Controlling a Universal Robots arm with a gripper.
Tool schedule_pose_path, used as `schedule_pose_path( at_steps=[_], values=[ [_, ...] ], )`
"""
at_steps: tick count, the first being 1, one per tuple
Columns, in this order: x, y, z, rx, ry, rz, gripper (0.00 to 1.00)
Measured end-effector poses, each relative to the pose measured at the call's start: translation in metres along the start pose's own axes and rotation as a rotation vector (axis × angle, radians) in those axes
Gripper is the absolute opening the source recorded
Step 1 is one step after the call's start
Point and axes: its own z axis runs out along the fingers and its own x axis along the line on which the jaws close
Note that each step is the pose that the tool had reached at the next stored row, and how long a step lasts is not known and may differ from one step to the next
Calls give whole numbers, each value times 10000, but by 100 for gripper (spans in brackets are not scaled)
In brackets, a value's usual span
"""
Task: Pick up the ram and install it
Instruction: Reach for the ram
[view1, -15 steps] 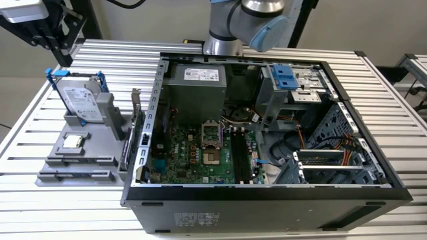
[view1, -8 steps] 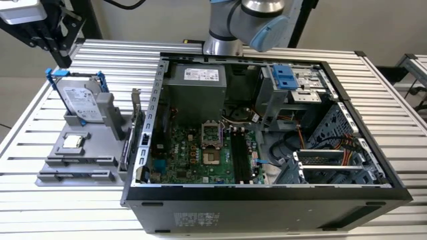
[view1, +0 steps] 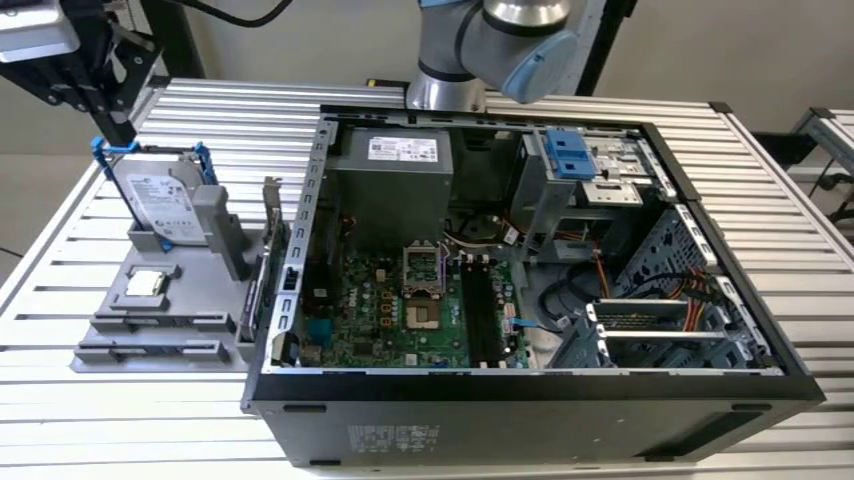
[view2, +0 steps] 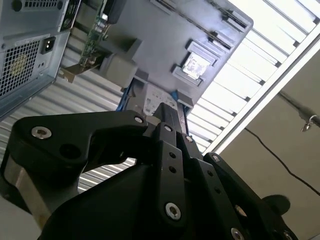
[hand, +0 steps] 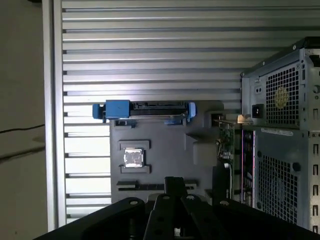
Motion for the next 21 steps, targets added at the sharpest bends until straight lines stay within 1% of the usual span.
schedule_pose_path(
  at_steps=[13,21],
  values=[
    [49,-242,-11,0,11,34,0],
    [73,-374,-17,1,15,53,0]
  ],
)
